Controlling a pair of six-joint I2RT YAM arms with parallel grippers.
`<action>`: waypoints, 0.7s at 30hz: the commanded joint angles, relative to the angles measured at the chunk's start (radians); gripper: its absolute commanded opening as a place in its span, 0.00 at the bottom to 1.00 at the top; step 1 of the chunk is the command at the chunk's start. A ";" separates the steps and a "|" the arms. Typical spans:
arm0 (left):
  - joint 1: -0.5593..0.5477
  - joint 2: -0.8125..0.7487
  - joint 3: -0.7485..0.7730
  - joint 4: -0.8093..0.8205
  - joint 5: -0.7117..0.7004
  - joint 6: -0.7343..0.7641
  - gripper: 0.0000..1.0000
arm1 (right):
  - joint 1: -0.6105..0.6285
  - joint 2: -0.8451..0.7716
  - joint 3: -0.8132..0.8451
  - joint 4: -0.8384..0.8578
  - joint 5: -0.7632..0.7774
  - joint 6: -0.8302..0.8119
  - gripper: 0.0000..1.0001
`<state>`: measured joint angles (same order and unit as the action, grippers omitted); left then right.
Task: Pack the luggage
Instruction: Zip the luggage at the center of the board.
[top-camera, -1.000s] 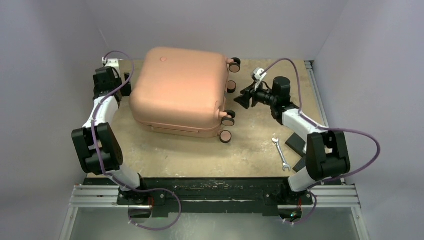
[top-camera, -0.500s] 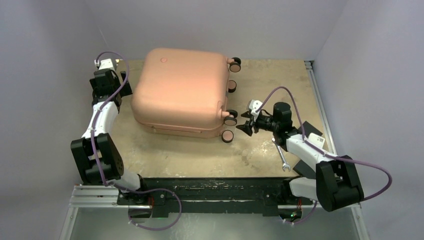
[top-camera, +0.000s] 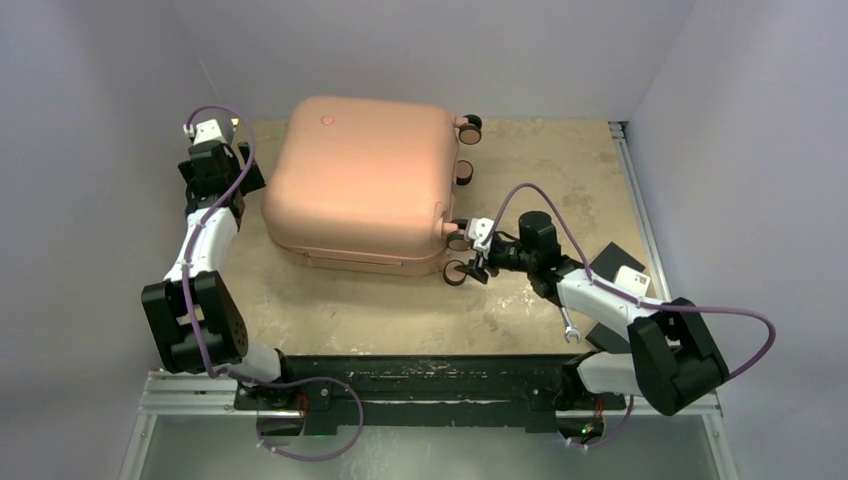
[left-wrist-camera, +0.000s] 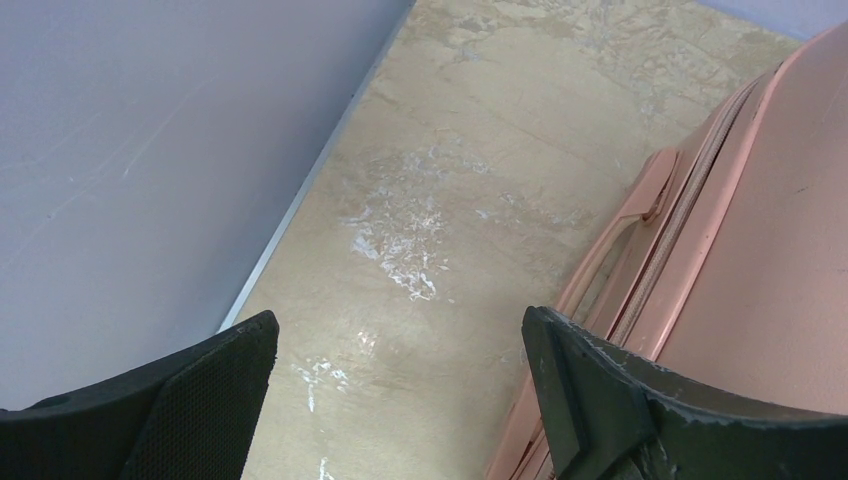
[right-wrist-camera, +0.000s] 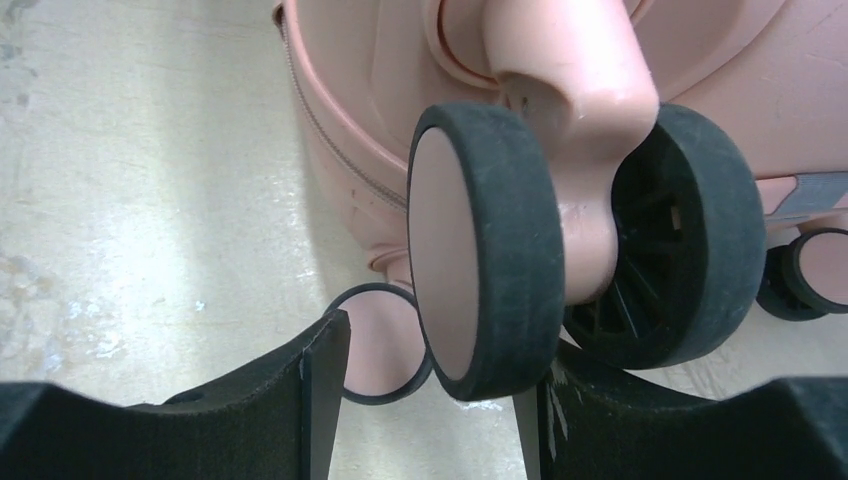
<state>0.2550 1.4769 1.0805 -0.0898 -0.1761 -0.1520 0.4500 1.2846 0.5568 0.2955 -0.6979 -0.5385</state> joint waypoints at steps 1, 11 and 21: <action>-0.021 -0.015 -0.028 -0.019 0.029 -0.021 0.92 | 0.030 0.012 0.041 0.093 0.070 0.023 0.61; -0.021 -0.025 -0.041 -0.015 0.012 -0.027 0.92 | 0.147 0.096 0.073 0.201 0.188 0.113 0.58; -0.022 -0.030 -0.059 -0.010 0.018 -0.027 0.92 | 0.153 0.130 0.030 0.427 0.164 0.258 0.57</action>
<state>0.2558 1.4673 1.0489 -0.0521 -0.2199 -0.1730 0.5480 1.3941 0.5659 0.4988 -0.4549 -0.3225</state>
